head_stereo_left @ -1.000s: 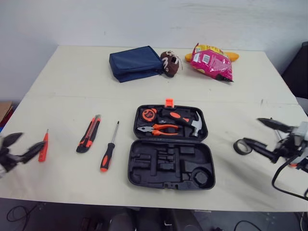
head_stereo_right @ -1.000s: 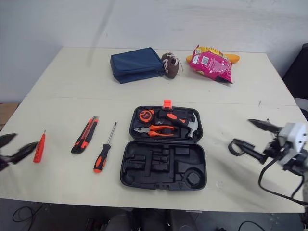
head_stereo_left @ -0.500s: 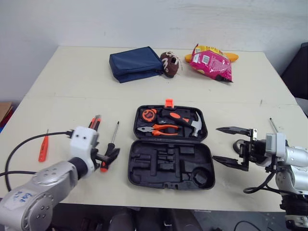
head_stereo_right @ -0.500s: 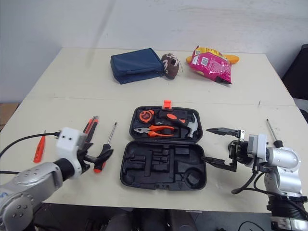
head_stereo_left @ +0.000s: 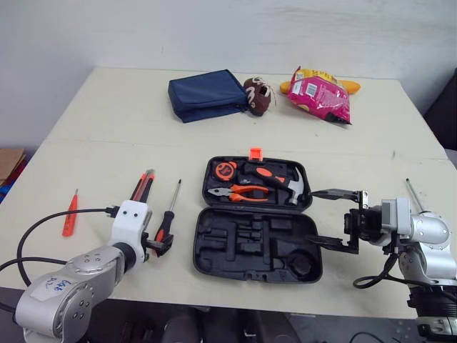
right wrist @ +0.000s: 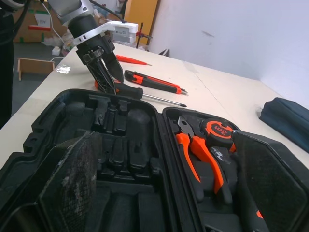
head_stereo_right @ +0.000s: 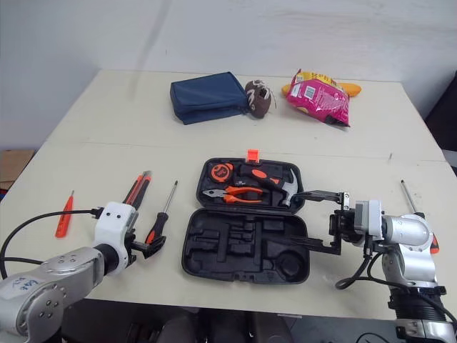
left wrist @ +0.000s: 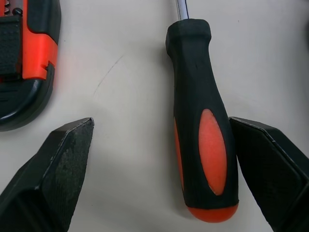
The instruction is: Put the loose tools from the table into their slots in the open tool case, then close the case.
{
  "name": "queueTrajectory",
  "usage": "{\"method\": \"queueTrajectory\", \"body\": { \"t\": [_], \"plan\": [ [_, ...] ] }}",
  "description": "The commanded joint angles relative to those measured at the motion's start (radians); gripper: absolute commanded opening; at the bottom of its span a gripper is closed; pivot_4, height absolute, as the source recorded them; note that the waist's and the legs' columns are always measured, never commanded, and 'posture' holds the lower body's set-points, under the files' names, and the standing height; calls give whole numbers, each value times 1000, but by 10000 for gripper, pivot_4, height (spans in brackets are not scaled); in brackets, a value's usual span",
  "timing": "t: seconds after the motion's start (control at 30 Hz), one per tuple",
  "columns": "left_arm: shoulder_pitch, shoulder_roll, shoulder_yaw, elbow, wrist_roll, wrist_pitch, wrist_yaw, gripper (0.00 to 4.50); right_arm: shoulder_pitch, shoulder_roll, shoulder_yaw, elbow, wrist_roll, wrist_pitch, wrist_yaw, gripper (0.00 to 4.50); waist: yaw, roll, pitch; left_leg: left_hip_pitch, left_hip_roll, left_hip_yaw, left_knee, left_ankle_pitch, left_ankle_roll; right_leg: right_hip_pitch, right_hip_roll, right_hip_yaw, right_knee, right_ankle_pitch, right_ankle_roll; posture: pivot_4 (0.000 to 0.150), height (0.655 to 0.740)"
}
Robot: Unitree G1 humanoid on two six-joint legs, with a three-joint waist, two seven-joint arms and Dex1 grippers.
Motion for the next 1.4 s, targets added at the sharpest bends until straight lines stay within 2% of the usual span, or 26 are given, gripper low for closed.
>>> {"method": "queueTrajectory", "body": {
  "t": [0.03, 0.1, 0.2, 0.23, 0.27, 0.3, 0.33, 0.43, 0.53, 0.6, 0.67, 0.73, 0.9, 0.97, 1.03, 1.13, 1.3, 1.4],
  "plan": [
    [22, 14, -38, 20, 27, 11, -19, 42206, 10, 0, -17, -44, 2, -9, -21, 45000, 1, 1, 0, 0, 0, 0, 0, 0, 0, 0, 0, 0, 0, 0, 0, 1500, 7400],
    [32, 36, -48, 21, 42, 11, -31, 36760, 11, 0, -19, -47, 5, -8, -26, 45000, 1, 1, -1, 0, 0, 0, 0, 0, 0, 0, 0, 0, 0, 0, 0, 1500, 7400],
    [40, 49, -42, 23, 56, 11, -51, 24631, 6, -2, -23, -46, 14, 3, -31, 45000, -3, 2, -1, 1, 0, 0, 0, 0, 0, 0, 0, 0, 0, 0, 0, 1500, 7400],
    [37, 51, -37, 24, 57, 11, -59, 18858, 7, -3, -22, -44, 13, 2, -30, 45000, -4, 2, -1, 1, 0, 0, -1, 0, 0, 0, 0, 0, 0, 0, 0, 1500, 7400],
    [34, 53, -34, 25, 58, 11, -65, 16696, 7, -4, -22, -42, 12, 1, -30, 45000, -4, 2, -1, 1, 0, 0, -1, 0, 0, 0, 0, 0, 0, 0, 0, 1500, 7400],
    [32, 54, -33, 25, 61, 11, -70, 11420, 7, -5, -22, -41, 11, 0, -30, 45000, -4, 2, -1, 1, 0, 0, -1, 0, 0, 0, 0, 0, 0, 0, 0, 1500, 7400],
    [17, 63, -19, 23, 59, 8, -87, 7987, 8, -6, -22, -41, 10, -2, -28, 45000, -4, 2, -1, 1, 0, 0, -1, 0, 0, 0, 0, 0, 0, 0, 0, 1500, 7400],
    [-8, 114, 9, 13, 68, -71, -138, 8005, 12, -12, -23, -43, 5, -7, -26, 45000, -4, 2, -1, 1, 0, 0, -1, 0, 0, 0, 0, 0, 0, 0, 0, 1500, 7400],
    [-25, 219, 76, 0, 46, -176, -251, 8005, 9, -35, -44, -63, -7, 17, -66, 45000, -3, 0, 1, 0, 1, 0, -1, 0, 0, -1, 1, 0, 0, 0, 0, 1500, 7400],
    [-14, 327, 84, 7, 47, -370, -406, 8005, 6, -50, -60, -80, -20, 33, -113, 45000, -2, 0, 1, -1, 0, 0, -2, 0, 0, -2, 0, 0, 0, 0, -1, 1500, 7400],
    [4, 460, 70, 54, 69, -603, -624, 8005, 15, -66, -72, -92, -32, 43, -143, 45000, -1, 0, 1, -1, 0, 0, -2, 0, 0, -2, -1, 0, -1, 0, -1, 1500, 7400],
    [13, 541, 48, 133, 100, -780, -770, 8005, 23, -78, -78, -94, -41, 47, -156, 45000, -1, 0, 1, -1, 0, 1, -3, -1, 0, -2, -2, -1, -3, -1, -2, 1500, 7400],
    [-118, 689, -98, 311, 96, -1010, -1094, 8005, 17, -91, -63, -92, -68, 52, -179, 45000, -2, 1, 1, -1, 0, 1, -5, -2, 1, -3, -2, -1, -4, -2, -3, 1500, 7400],
    [-242, 700, -169, 345, 53, -962, -1158, 8005, 17, -95, -63, -102, -70, 70, -200, 45000, -1, 1, 1, -3, 0, 1, -6, -2, 2, -4, -2, -1, -4, -2, -3, 1500, 7400],
    [-373, 711, -305, 349, 80, -915, -1227, 8005, 42, -109, -68, -141, -72, 110, -227, 45000, -1, 1, 1, -3, 0, 1, -5, -3, 3, -4, -2, -1, -4, -2, -3, 1500, 7400],
    [-535, 645, -483, 378, 161, -834, -1209, 8005, 75, -119, -69, -216, -67, 161, -266, 45000, 1, 2, 1, -4, 0, 1, -5, -3, 3, -4, -1, 0, -4, -3, -1, 1500, 7400],
    [-706, 500, -676, 429, 271, -748, -1161, 8005, 108, -128, -76, -349, -61, 246, -351, 45000, -1, 1, 2, -5, 0, 2, -2, -3, 3, -5, 0, 1, -2, -4, 2, 1500, 7400],
    [-765, 444, -777, 470, 359, -773, -1161, 8005, 117, -131, -76, -383, -63, 278, -377, 45000, -2, 1, 2, -5, 0, 1, -2, -3, 2, -6, 0, 1, -1, -5, 3, 1500, 7400]
  ]
}}
